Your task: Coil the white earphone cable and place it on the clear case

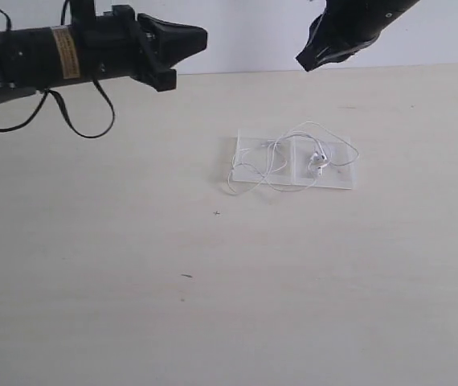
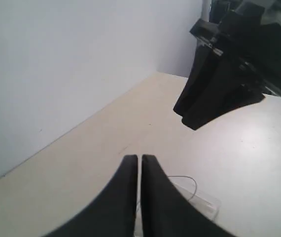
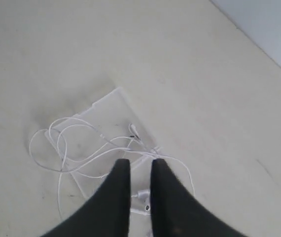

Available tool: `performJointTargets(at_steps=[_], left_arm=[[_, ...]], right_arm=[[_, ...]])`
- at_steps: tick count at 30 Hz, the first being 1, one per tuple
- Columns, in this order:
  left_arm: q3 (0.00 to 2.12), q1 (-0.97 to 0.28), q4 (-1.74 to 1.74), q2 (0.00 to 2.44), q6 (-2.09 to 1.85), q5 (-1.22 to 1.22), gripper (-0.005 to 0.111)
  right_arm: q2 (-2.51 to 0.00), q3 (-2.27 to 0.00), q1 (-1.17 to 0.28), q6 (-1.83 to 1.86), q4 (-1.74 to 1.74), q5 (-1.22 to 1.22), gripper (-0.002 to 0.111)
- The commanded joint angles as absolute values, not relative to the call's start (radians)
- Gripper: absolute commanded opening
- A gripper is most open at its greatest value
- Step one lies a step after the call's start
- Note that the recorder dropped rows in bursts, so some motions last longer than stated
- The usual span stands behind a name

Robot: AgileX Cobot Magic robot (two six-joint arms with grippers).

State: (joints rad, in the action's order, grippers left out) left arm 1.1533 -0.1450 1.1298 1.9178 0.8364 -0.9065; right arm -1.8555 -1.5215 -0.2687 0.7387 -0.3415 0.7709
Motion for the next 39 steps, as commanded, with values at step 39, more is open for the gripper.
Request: performJointTargets(at_steps=[39], left_arm=[[0.104, -0.099, -0.093, 0.317, 0.0, -0.366, 0.0]], right_arm=[[-0.928, -0.398, -0.267, 0.099, -0.225, -0.354, 0.0]])
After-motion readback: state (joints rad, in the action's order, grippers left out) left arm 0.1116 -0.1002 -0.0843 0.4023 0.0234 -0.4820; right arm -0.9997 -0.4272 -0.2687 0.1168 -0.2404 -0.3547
